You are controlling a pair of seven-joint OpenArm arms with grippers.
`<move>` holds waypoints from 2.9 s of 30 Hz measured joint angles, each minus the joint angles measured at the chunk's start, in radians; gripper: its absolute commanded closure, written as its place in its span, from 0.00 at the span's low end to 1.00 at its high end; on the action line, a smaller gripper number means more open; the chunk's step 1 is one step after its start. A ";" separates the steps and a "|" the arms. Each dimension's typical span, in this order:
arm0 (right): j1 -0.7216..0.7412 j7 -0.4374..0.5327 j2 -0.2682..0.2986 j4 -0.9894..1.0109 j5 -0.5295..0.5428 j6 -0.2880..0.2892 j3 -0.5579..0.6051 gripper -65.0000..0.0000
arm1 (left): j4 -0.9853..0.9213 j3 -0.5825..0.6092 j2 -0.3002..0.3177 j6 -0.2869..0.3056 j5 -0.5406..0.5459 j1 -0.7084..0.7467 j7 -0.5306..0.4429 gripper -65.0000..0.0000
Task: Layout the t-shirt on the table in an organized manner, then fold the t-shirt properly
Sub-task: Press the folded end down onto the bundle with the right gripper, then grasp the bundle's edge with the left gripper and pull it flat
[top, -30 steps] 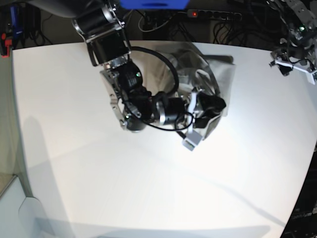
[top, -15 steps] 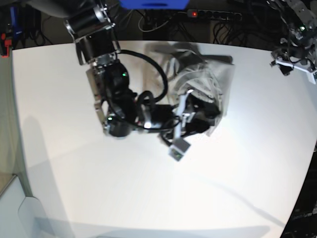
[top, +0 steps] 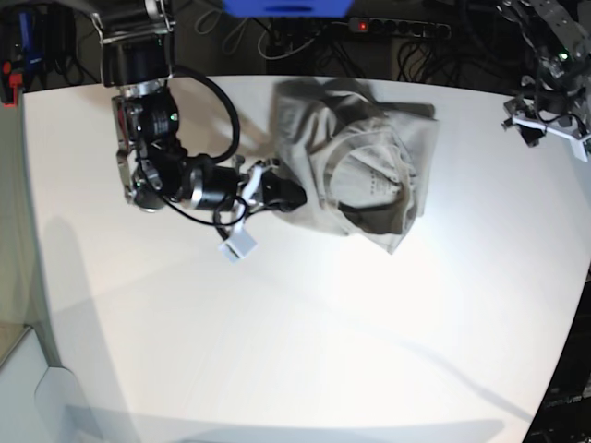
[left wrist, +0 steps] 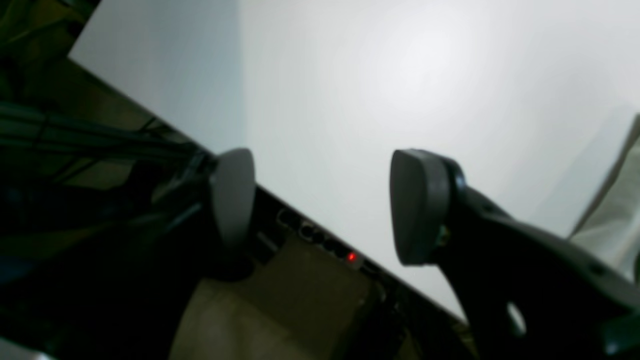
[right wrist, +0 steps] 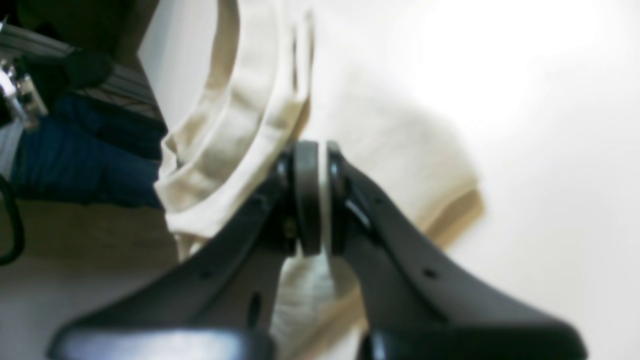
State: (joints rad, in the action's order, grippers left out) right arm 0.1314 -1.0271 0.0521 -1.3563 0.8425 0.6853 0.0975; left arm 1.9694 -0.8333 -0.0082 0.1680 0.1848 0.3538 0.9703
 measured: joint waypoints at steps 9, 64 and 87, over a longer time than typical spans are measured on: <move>-0.022 0.012 -0.044 0.058 -0.001 -0.001 0.077 0.95 | 0.000 -0.001 0.000 0.000 -0.001 0.000 -0.003 0.36; -0.010 0.080 0.134 -0.179 0.010 0.000 0.232 0.52 | 0.003 0.058 -0.029 0.380 0.349 0.051 0.109 0.35; -0.055 0.074 0.183 -0.175 0.004 0.000 0.161 0.52 | 0.001 0.217 -0.153 0.376 0.276 0.034 0.096 0.36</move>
State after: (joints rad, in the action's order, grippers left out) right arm 0.0765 -0.9531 0.2352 -1.5314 0.8467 0.6849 0.2588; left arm 1.9701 -0.6163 -0.1612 0.5438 0.4610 0.3874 1.0664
